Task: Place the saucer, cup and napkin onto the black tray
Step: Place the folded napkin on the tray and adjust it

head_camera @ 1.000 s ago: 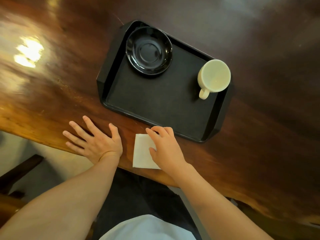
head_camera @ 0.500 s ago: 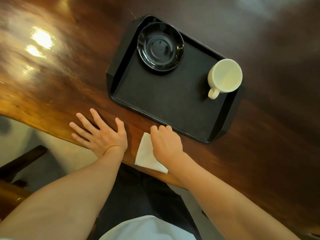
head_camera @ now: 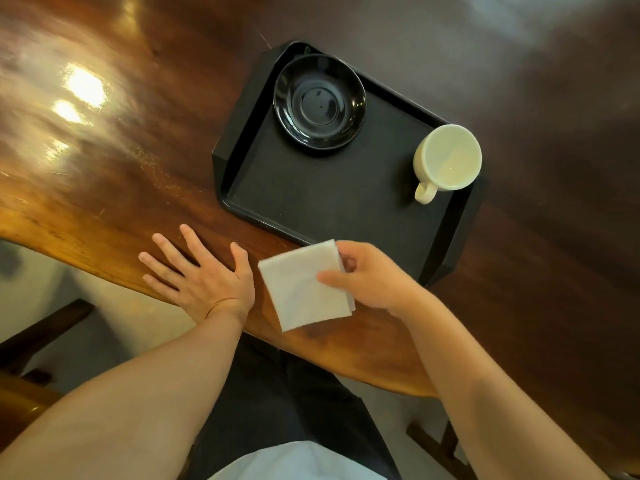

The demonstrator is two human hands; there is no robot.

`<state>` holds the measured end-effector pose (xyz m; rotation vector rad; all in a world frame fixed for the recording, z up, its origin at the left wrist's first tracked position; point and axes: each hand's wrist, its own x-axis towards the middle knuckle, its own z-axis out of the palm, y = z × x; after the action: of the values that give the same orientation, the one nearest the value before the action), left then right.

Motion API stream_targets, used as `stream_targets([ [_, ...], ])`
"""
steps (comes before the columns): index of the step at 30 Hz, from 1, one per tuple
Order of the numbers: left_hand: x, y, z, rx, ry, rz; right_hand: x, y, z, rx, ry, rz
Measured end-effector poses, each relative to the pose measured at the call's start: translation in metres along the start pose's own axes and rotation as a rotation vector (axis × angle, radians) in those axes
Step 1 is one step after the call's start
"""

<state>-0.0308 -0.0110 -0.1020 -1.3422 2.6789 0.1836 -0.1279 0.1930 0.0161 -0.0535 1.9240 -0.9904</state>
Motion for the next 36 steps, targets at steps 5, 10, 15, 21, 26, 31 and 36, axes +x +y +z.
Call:
stream_targets([
  [5,-0.001,0.000,0.002,-0.016,0.028,0.000,0.017,0.006,-0.031,0.513,0.187,0.074],
  [10,-0.002,0.000,0.002,-0.014,0.034,0.003,0.043,0.022,-0.040,0.856,0.479,0.215],
  [15,-0.001,0.000,0.001,-0.018,0.031,0.005,0.058,0.035,-0.033,0.609,0.608,0.240],
  [21,0.000,-0.001,0.003,-0.020,0.037,0.016,0.050,0.038,-0.034,0.213,0.614,0.186],
  [26,0.000,-0.002,0.004,-0.038,0.047,0.019,0.029,0.041,-0.046,0.220,0.805,0.196],
  [31,-0.001,-0.003,0.005,-0.054,0.063,0.023,0.017,0.043,-0.064,0.531,0.929,0.236],
  [36,-0.001,-0.004,0.008,-0.068,0.076,0.030,0.027,0.033,-0.072,0.926,0.750,0.222],
])
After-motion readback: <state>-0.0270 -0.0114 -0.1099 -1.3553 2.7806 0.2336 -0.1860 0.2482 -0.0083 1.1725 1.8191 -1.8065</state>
